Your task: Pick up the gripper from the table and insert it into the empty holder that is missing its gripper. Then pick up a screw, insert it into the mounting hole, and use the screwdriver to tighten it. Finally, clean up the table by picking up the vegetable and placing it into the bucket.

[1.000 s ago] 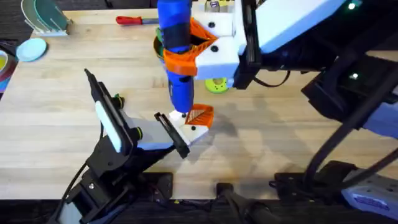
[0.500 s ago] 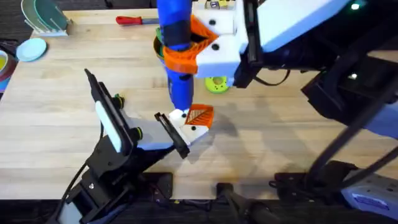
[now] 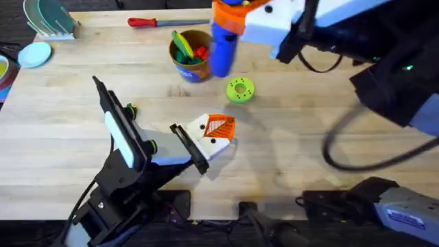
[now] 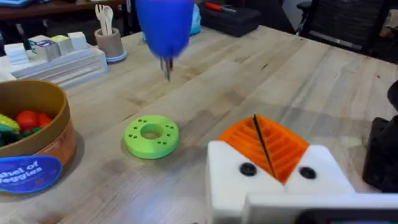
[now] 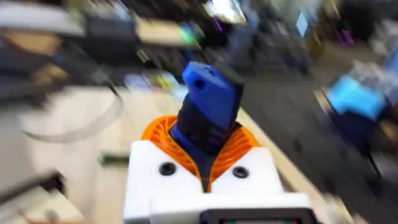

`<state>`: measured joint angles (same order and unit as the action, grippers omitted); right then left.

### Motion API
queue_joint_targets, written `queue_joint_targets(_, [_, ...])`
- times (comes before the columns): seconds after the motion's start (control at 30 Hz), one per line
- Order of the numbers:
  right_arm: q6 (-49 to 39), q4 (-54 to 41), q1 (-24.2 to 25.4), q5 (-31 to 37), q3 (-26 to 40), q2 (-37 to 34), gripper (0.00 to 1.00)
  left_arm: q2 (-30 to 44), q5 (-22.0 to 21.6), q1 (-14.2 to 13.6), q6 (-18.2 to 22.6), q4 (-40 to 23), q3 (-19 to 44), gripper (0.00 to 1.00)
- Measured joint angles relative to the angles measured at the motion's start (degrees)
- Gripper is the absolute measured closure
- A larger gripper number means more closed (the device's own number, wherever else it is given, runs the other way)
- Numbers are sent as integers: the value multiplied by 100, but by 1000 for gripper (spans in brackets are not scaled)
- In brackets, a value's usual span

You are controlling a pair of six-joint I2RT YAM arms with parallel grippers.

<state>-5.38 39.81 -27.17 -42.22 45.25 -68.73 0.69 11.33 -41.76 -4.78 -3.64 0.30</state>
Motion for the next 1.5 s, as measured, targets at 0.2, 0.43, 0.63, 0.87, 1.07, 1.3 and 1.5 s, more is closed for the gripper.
queue_joint_targets(0.2, [-2328, -2700, 822, 1721, -7, -130, 981, -2, -2, 0, 0, 0, 0, 996])
queue_joint_targets(0.43, [-4914, -3471, 1497, 4560, -7, -950, 981, 0, -2, 0, 0, 0, 0, 996])
queue_joint_targets(0.63, [-6002, -3473, 2001, 5847, -7, -1827, 981, -1, -2, 0, 0, 0, 0, 996])
queue_joint_targets(0.87, [-6424, -3406, 2030, 6236, -7, -2584, 981, 0, -2, 0, 0, 0, 0, 996])
queue_joint_targets(1.07, [-6515, -3385, 1942, 6410, 12, -2754, 961, 0, -2, 0, 0, 0, 0, 996])
queue_joint_targets(1.3, [-6537, -3526, 1946, 6361, 278, -2746, 40, 0, -4, 0, 0, 0, 0, 996])
queue_joint_targets(1.5, [-6486, -3617, 1941, 6354, 313, -2743, 11, 0, -4, 0, 0, 0, 0, 996])
